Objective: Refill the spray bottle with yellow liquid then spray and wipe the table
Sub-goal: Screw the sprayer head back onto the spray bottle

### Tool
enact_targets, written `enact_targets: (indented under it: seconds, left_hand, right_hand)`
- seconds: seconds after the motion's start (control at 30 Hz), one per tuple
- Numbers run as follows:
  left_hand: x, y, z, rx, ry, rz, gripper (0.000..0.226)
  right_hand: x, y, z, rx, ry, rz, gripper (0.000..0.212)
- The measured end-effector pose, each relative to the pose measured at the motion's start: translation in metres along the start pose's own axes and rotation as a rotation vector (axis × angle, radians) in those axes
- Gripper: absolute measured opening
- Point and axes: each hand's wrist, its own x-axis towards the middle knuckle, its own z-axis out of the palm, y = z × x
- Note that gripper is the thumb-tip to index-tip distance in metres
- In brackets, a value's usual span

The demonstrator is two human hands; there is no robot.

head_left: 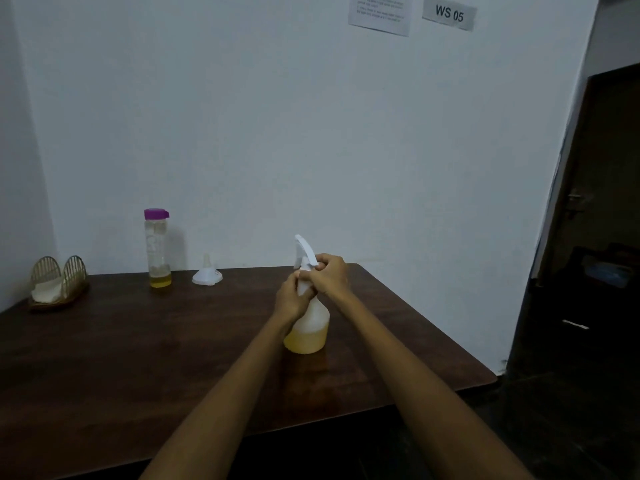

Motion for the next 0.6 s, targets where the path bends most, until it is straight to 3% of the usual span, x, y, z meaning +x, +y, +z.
enact_targets:
  seconds: [0.1, 0.17, 0.33, 0.5, 0.6]
  left_hand:
    - [0.009, 0.0, -0.022, -0.045, -0.284, -0.006, 0.035]
    - [0.011, -0.001, -0.028, -0.049, -0.338, -0.023, 0.034]
    - [0.005, -0.003, -0.014, -0.08, -0.175, 0.003, 0.034]
    - [0.001, -0.002, -0.004, -0.054, -0.026, 0.008, 0.033]
    - [0.0, -0.001, -0.002, -0.065, -0.002, 0.008, 0.032]
  right_hand:
    - [0.006, -0.001, -0.011, 0.002, -0.11, 0.015, 0.014]
    - [0.009, -0.005, -0.017, 0.022, -0.174, 0.056, 0.01]
    - [0.013, -0.009, -0.021, 0.028, -0.195, 0.112, 0.014]
    - [0.008, -0.01, -0.012, 0.031, -0.052, 0.116, 0.027]
    - [0.006, -0.01, -0.008, 0.018, 0.012, 0.099, 0.02]
